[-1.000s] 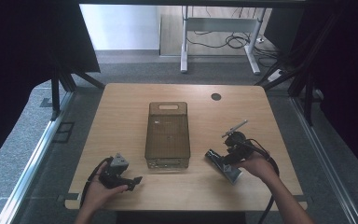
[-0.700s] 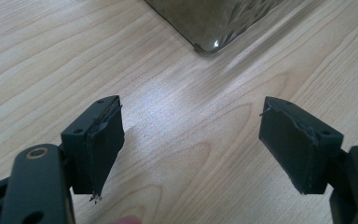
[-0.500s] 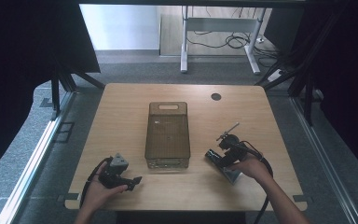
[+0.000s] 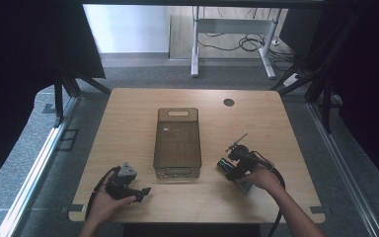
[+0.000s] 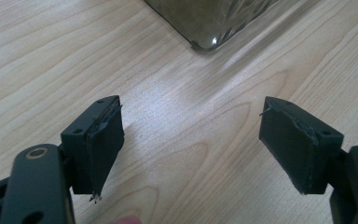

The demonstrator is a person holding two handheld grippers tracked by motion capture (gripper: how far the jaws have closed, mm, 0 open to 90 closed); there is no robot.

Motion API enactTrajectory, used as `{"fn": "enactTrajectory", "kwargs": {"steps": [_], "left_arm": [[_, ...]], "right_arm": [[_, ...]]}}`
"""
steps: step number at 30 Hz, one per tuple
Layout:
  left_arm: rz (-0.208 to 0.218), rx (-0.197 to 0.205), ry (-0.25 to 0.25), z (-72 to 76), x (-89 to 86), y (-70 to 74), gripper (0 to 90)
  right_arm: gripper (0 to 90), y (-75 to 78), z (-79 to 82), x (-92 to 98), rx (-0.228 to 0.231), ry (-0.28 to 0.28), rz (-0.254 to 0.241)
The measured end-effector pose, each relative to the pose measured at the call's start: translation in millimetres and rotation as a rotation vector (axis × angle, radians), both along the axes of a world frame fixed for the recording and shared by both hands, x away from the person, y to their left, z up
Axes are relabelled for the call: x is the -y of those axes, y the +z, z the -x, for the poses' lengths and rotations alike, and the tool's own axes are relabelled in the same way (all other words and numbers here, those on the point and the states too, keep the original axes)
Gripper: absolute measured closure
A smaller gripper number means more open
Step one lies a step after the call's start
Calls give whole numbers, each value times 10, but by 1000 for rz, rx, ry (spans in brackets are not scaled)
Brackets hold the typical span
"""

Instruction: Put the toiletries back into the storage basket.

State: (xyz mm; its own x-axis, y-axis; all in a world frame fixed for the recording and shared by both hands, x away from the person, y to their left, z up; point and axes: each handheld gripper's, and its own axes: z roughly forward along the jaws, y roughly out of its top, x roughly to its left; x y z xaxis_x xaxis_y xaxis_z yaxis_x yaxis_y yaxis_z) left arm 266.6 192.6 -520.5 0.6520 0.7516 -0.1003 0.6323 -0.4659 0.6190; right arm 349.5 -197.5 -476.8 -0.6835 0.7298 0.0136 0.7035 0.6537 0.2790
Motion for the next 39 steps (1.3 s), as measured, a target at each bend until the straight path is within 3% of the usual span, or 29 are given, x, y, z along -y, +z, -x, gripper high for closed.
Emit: {"fn": "enactTrajectory", "kwargs": {"steps": [6,14,25,34,39], "left_arm": [[-6,-7,-6,-9,2,-20,223],[-14,-11,-2,-23,-4,-44,223],[-21,-6,-2,-23,5,-47,222],[-18,-6,-2,-22,1,-38,222],[-18,-7,-3,-22,2,-39,222]], "right_arm": [[340,-142,-51,-52,-2,12,60],[386,-268,-101,-44,-22,10,75],[453,-263,-154,-14,-29,-4,43],[460,-239,-202,29,-70,-16,9],[460,-172,-190,61,-80,-24,-36]]}}
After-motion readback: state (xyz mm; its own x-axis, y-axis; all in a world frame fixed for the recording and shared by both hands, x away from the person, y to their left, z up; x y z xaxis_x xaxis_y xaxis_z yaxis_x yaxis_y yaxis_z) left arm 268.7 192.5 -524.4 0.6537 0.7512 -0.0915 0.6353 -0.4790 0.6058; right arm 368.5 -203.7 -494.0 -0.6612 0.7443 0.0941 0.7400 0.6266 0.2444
